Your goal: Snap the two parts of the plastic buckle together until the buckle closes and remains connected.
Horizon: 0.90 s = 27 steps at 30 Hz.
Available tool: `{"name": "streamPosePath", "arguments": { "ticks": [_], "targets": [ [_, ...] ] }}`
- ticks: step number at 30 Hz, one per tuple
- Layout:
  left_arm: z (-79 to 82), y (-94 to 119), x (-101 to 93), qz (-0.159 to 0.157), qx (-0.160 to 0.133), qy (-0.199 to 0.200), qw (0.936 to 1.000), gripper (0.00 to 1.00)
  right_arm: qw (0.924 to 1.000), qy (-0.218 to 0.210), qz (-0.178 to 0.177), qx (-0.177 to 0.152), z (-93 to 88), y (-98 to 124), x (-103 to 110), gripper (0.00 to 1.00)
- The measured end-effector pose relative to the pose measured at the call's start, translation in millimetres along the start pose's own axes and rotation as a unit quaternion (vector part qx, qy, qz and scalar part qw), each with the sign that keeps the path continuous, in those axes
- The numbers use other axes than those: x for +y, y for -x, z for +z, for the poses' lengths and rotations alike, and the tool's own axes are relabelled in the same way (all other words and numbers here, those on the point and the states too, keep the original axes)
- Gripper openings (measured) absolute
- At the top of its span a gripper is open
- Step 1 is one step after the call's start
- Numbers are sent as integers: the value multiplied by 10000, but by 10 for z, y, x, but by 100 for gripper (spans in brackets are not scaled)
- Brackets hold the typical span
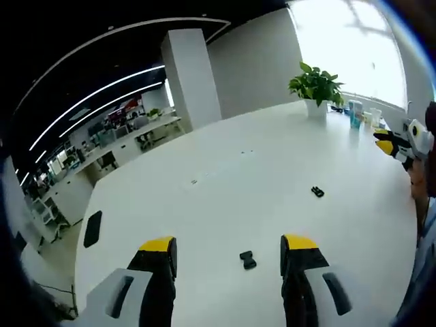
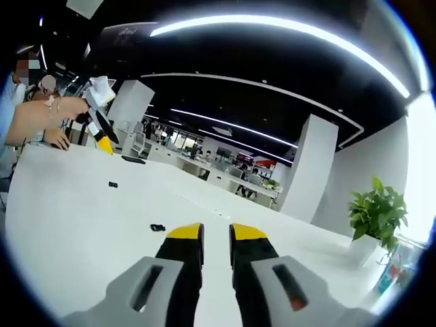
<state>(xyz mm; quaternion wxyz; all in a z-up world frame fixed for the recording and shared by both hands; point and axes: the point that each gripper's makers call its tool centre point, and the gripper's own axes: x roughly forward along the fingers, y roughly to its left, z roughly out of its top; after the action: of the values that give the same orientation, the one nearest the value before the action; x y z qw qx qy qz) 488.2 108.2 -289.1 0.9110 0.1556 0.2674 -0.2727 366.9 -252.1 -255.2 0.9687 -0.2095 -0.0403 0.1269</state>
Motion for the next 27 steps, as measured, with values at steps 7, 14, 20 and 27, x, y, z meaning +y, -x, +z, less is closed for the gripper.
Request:
{"name": "streamPosePath", "arguments": {
  "ticks": [7,14,20,27],
  "targets": [
    [-93,-171,-9,-134,379,174,9990,62,10000,21,26,41,-18,-12,12,15],
    [-229,-309,-108,-246,815,180,9962,61,10000,35,28,73,-33,-23,7,15],
    [-329,-440,-131,-264,1209,61,9923,59,9998,81,62,148,-59,-31,33,15],
    [-517,-564,-185,-301,1625,45,9862,54,9997,104,93,178,-68,-31,53,15]
  ]
}}
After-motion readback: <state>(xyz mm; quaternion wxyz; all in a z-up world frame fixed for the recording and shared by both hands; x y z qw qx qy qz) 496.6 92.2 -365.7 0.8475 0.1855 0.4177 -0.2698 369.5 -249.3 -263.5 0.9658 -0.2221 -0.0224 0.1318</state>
